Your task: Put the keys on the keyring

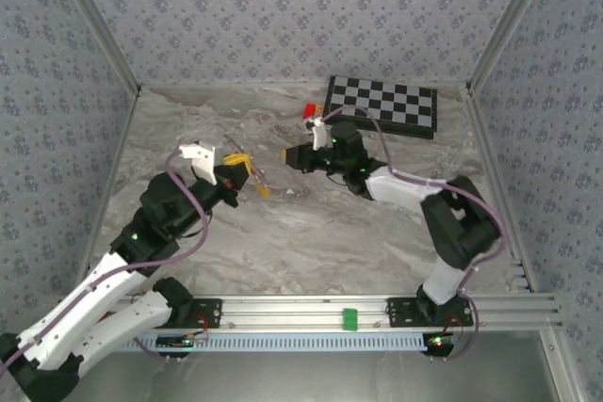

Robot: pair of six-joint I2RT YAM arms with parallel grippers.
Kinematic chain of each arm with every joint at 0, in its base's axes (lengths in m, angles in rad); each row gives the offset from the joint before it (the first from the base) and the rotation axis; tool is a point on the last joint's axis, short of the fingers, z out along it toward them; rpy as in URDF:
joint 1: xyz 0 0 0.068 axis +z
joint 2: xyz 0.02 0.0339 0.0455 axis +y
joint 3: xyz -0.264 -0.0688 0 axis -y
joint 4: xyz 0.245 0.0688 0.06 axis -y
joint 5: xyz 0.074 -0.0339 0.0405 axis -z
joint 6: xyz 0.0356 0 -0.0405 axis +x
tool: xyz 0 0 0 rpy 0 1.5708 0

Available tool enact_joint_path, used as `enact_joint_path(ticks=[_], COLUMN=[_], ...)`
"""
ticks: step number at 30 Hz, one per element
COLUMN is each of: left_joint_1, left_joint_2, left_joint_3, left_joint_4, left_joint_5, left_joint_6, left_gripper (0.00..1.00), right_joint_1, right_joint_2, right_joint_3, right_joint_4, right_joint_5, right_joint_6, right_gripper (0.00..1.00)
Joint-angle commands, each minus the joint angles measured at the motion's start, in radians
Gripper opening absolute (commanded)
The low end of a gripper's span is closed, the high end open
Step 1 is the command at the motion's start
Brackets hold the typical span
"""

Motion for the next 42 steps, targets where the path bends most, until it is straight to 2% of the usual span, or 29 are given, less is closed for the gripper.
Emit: enact_joint_path(ticks=[1,5,8,13,31,37,42], left_joint_1=[0.004,0.004,0.004,0.005,0.007,0.006,0.007], left_joint_2=[-0.062,-0.115,-0.136,-0.153,-0.158,-0.166,-0.167], left_joint_3=[-0.006,-0.026,-0.039,-0.05,-0.055,-0.059,-0.061], left_joint_4=[-0.06,-0.084,-0.09,-0.095,-0.084,-0.083,-0.084], left_joint_5=[-0.056,-0.072,-0.072,-0.08,-0.065,-0.067,-0.062], left_joint_6=[0.031,0.027,0.017,0.013,0.011,0.01,0.009], left_gripper=[0.0,0.0,0.0,0.0,0.0,0.0,0.0], right_joint_1=[0.024,0.048,0.071,0.11,0.165,0.165,0.16], right_joint_2=[0.127,0.314,0.438,0.585,0.905,0.896,0.766], right_joint_3=[0.108,0.265,0.389,0.564,1.035,1.047,0.843], right_joint_4=[0.001,0.025,-0.019,-0.094,-0.314,-0.51,-0.505], right_joint_5=[0.053,0.076,0.109,0.184,0.32,0.337,0.364], right_joint_6=[0.099,0.212,0.27,0.31,0.389,0.385,0.348], right_gripper=[0.24,0.18,0.09,0.03,0.0,0.0,0.0])
